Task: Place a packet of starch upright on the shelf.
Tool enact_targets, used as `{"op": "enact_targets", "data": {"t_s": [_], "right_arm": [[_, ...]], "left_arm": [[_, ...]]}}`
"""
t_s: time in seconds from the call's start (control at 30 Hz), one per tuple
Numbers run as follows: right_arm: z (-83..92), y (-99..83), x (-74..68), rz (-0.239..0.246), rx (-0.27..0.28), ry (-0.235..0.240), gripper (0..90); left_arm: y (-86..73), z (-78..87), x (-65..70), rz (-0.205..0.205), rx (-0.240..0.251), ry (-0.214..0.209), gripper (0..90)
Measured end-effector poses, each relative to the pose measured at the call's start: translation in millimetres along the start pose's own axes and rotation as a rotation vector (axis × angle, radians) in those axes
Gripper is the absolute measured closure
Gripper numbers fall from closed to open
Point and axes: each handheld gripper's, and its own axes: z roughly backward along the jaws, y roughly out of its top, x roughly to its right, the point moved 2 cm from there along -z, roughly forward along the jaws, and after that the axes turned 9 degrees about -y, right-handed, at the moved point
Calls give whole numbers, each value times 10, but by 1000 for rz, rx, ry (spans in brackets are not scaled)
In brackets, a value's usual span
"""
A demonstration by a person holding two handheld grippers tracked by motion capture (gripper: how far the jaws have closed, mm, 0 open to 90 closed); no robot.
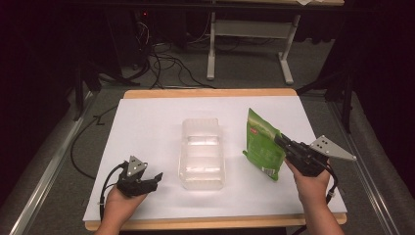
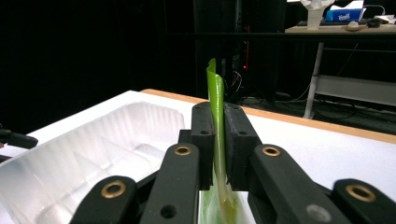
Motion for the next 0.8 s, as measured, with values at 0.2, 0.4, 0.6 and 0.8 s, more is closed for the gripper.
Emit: {"op": "enact_targets", "data": {"t_s": [0.2,0.4,0.6,0.8], "right_arm": [[-34,-41,28,1,-16,-3,813],[-16,-20,18,12,-10,32,867],[21,-50,-98,50,-5,67,781],[-183,-212,1,1,-128,31,721]], "left_arm": [[-1,1,0,0,0,-1,324],[-1,0,0,-3,-3,-2,324],[-2,3,2,-5,-3,-8,325],[-1,-4,20,-20,-11,-12,325]]}}
